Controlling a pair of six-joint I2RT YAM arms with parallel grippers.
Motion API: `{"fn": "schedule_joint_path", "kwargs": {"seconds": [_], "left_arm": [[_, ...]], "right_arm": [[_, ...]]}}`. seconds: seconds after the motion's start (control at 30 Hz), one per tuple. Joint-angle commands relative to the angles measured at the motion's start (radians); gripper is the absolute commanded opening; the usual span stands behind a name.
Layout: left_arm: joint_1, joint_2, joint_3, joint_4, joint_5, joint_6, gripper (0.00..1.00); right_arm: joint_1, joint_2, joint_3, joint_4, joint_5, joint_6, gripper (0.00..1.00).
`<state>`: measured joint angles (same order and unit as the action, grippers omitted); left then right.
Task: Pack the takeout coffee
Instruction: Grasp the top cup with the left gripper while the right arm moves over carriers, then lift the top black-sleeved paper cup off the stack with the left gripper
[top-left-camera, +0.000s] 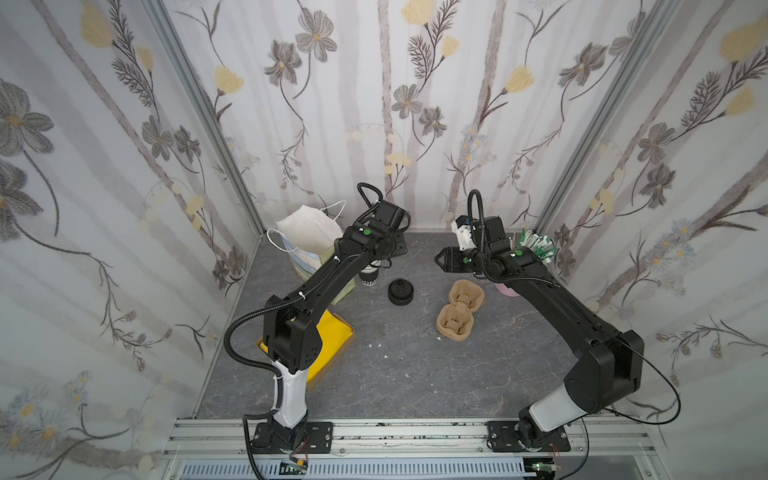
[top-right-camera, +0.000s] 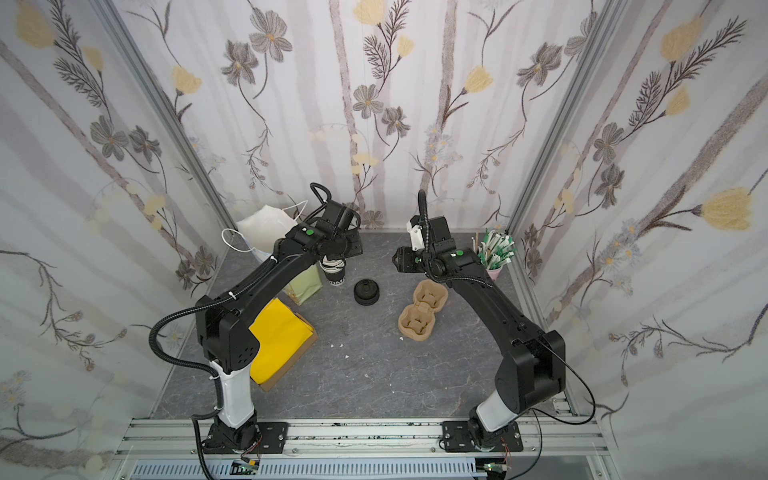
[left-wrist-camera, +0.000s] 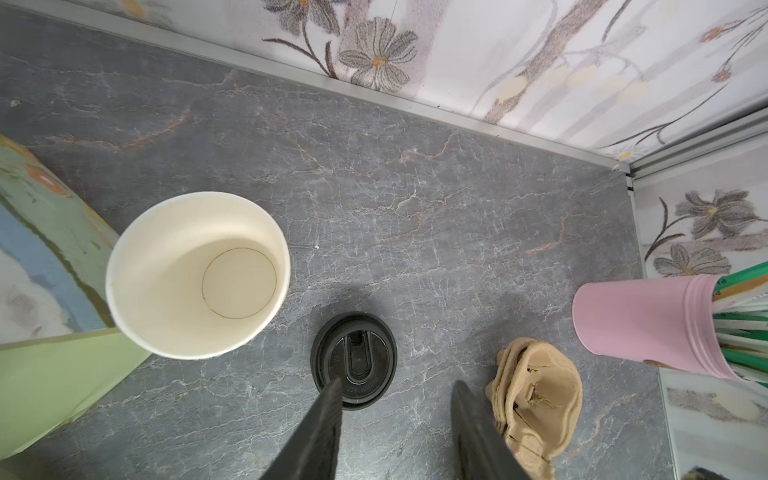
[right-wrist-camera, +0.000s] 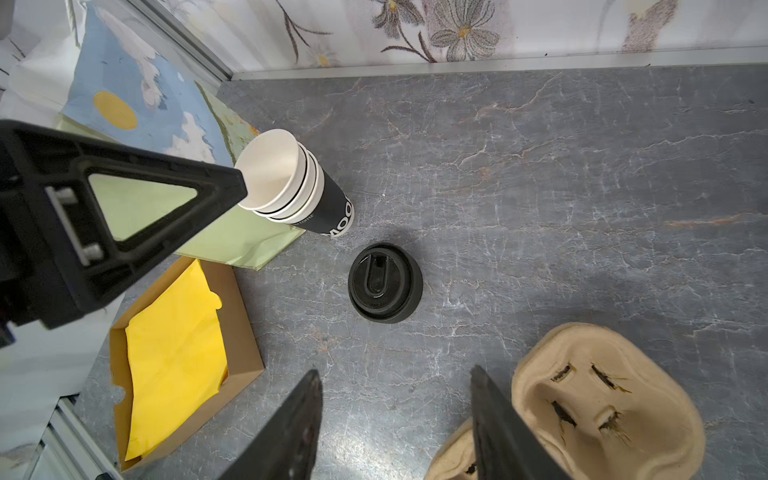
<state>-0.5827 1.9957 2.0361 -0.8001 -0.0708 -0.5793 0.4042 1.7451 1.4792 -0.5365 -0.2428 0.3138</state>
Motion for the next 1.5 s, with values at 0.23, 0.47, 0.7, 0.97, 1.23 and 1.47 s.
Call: {"fn": "schedule_joint_path", "kwargs": {"seconds": [0.23, 0.47, 0.7, 0.97, 1.23, 1.47], "left_arm": [[0.04, 0.241, 0.364, -0.344, -0.078, 0.123, 0.38], [0.068, 0.281, 0.366, -0.352, -0.109, 0.16, 0.38], [0.092, 0.318, 0.388, -0.35, -0.064, 0.197, 0.36], [0.091, 0.347, 0.381, -0.35, -0.031, 0.213, 0.31], [0.098, 0.353, 0.387, -0.35, -0.058, 0.236, 0.21], [0.103, 0.356, 0.403, -0.349, -0.052, 0.251, 0.11]], "right_arm": [[-0.001, 0.033, -0.023, -0.059, -0.098, -0.009, 0.57], [0.005, 0.037, -0.038, -0.088, -0.145, -0.013, 0.55], [0.011, 0.05, -0.037, -0.096, -0.16, -0.028, 0.55], [0.014, 0.08, -0.034, -0.098, -0.179, -0.033, 0.54], [0.02, 0.091, -0.033, -0.099, -0.18, -0.039, 0.54], [0.025, 0.099, -0.032, -0.102, -0.181, -0.041, 0.53]]}}
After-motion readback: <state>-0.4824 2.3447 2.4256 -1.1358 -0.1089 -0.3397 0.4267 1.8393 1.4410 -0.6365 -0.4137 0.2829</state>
